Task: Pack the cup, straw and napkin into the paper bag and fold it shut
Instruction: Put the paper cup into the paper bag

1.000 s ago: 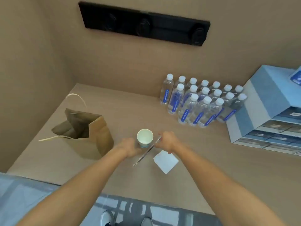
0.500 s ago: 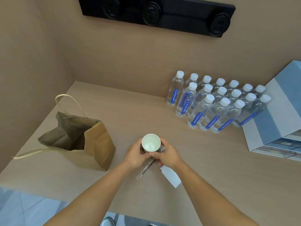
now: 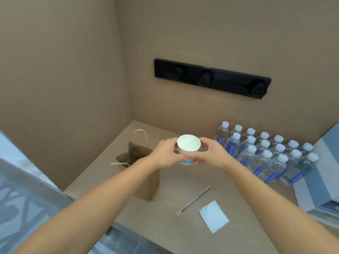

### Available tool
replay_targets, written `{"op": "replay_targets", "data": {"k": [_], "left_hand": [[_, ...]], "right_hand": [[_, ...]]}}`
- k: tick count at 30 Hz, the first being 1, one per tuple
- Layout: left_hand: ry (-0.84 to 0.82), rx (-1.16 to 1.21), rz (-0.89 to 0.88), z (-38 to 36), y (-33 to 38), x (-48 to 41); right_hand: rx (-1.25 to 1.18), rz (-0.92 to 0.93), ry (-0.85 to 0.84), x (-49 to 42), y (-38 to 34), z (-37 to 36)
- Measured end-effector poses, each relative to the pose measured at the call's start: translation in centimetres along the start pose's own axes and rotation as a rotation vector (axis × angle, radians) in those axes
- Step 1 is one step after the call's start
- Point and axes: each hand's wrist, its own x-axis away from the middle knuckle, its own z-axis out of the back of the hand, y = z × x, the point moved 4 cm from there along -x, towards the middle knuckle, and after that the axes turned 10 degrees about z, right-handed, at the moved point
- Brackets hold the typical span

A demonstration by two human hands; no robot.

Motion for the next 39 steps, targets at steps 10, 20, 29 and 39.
{"op": "replay_targets", "data": {"k": [10,20,29,39], "left_hand": [[0.089,-0.075,0.062,13.4,-1.4,4.0],[-0.045,-0.149,0.186,16.5,-8.0,4.2],[-0.294,-0.258,0.2,13.8,-9.9,1.5],[-0.287,-0.422,0.297,12.4,-9.2,0.0]], "right_hand": [[0.072,0.177,-0.164,-4.1,-10.4,-6.7],[0.128,-0.001,-0.222,-6.1,-10.4,-14.1],[0.248,-0.268,-0.21,-6.6,-9.4,-17.0],[0.279,-0.462,-0.126,-7.5,-8.8,-18.0]]}}
